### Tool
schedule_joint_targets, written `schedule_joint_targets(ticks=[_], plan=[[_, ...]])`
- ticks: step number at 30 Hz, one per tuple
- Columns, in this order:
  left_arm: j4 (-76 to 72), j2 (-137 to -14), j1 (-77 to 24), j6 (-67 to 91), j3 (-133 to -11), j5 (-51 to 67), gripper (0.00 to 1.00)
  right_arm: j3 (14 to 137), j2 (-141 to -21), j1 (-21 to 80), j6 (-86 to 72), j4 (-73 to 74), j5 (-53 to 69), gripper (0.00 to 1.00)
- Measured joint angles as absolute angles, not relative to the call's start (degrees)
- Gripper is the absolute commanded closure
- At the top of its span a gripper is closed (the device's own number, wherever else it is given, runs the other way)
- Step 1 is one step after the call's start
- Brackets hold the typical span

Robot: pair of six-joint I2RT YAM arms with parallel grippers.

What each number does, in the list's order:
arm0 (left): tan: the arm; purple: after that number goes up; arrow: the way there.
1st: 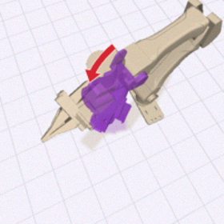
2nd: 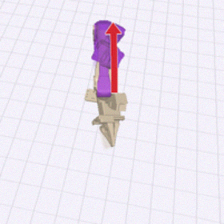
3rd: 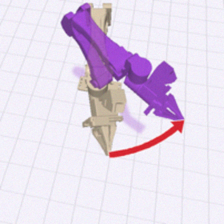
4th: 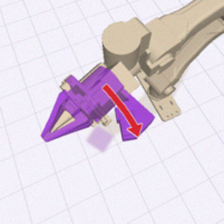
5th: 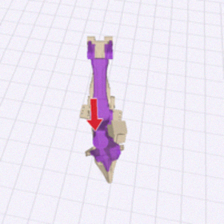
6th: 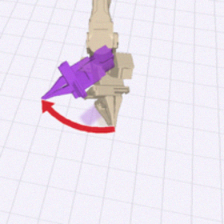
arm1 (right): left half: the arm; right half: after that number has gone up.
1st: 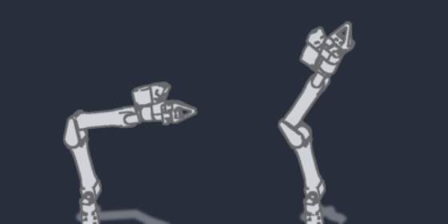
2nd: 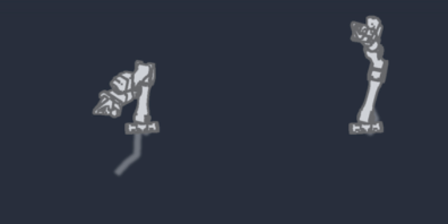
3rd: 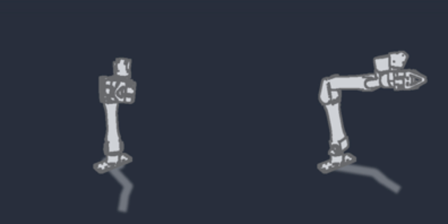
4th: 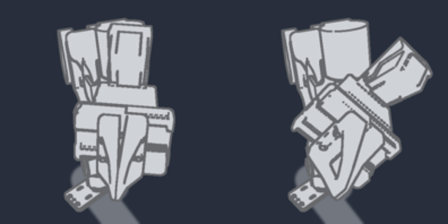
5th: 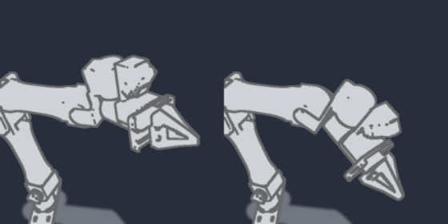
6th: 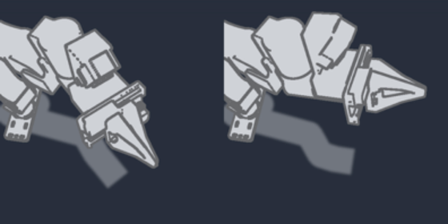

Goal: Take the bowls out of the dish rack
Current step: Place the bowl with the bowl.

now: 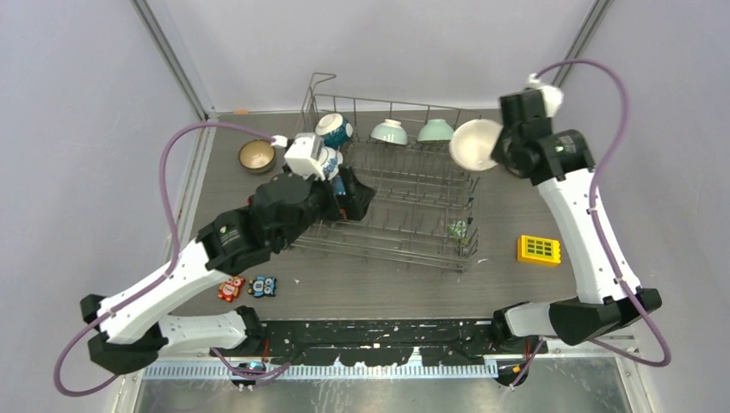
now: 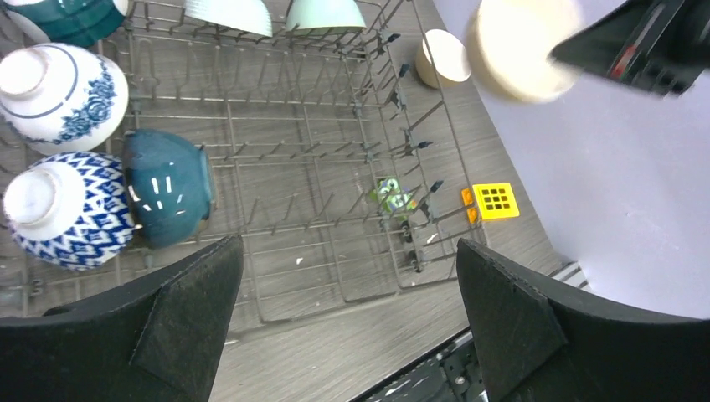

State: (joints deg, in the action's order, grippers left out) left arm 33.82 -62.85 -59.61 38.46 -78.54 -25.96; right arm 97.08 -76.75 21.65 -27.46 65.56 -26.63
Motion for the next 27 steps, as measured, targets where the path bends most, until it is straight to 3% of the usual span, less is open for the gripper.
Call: schedule_joint_targets(ticks=[10, 16, 27], plan=[[27.5, -51.0, -59.6, 35.7, -59.7, -25.3, 0.0, 99.3, -79.3, 1.2, -34.0, 57.0, -33.4, 0.99], [27.7, -46.5, -59.6, 36.6, -54.8, -23.9, 0.0, 94.3, -86.8, -8.7, -39.0, 48.6, -30.1, 0.99], [27.6, -43.2, -59.6, 37.3, -53.3, -22.8, 0.0, 92.7, -97.3, -15.4, -41.6, 43.3, -22.6, 0.99]])
